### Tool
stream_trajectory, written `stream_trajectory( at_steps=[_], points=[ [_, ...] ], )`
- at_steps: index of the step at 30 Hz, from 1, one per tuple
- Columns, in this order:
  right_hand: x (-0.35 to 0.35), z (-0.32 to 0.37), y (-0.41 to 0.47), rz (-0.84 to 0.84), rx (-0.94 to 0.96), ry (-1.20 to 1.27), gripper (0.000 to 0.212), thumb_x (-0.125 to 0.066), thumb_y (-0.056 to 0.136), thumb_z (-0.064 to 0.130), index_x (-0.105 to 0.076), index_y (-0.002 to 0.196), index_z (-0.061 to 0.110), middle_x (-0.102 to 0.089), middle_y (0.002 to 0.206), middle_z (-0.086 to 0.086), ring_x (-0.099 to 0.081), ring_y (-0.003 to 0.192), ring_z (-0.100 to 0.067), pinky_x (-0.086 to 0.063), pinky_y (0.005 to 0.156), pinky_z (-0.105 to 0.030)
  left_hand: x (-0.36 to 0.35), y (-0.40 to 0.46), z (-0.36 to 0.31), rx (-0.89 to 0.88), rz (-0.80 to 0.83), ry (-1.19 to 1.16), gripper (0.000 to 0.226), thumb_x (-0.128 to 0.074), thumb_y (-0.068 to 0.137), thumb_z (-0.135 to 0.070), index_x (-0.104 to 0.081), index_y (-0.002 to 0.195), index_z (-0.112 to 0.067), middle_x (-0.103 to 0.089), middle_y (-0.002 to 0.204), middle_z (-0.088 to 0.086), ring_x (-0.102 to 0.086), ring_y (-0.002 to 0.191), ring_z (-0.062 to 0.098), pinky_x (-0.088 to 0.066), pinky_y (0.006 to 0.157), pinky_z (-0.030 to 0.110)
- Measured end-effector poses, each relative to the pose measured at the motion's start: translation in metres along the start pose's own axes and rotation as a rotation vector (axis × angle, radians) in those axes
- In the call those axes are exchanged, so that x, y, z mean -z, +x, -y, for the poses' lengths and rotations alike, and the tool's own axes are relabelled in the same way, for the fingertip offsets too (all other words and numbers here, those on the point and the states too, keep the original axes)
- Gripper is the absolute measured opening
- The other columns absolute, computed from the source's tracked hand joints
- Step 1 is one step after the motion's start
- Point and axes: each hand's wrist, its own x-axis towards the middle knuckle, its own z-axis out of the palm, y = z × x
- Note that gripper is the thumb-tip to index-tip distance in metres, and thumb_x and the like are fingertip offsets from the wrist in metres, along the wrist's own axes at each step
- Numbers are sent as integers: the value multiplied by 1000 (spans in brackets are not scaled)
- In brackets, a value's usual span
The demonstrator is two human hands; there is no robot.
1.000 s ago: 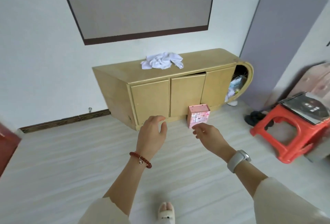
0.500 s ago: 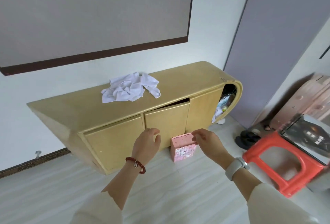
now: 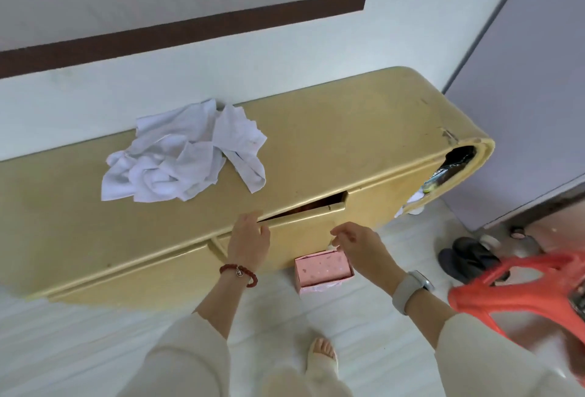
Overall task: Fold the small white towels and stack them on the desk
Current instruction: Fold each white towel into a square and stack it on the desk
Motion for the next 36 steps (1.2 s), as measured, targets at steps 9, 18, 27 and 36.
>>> stream_trajectory(
  at_steps=[9,18,27,36],
  points=[
    [-9,5,108,94,-10,-33,25,-41,92,9,-62,104,11,-64,83,4,-62,84,-20,-47,78,-28,-32,122,22,-23,-82,343,31,-60,82,-18,-57,110,-5,-55,104,17,-47,95,36,-42,80,42],
    [-31,44,174,150,206,-142,43,-46,89,3,-49,127,23,-51,114,6,-55,95,-13,-48,87,-34,3,149,16,-261,-99,51,23,-48,89,-21,-62,80,-5,-61,79,3,-55,74,23,-47,66,36],
    [-26,123,211,210,485,-107,13,-56,85,9,-61,88,21,-52,104,15,-48,106,-11,-45,89,-32,74,161,-45,-104,-102,-510,10,-52,91,-10,-46,87,-18,-47,59,-10,-45,50,1,-33,50,12],
    [12,164,212,231,421,120,19,-61,84,11,-59,95,26,-59,93,16,-55,89,0,-46,73,-19,103,174,-104,-131,-146,-653,17,-48,93,-19,-37,84,-28,-49,42,-11,-41,42,2,-34,46,17]
  ],
)
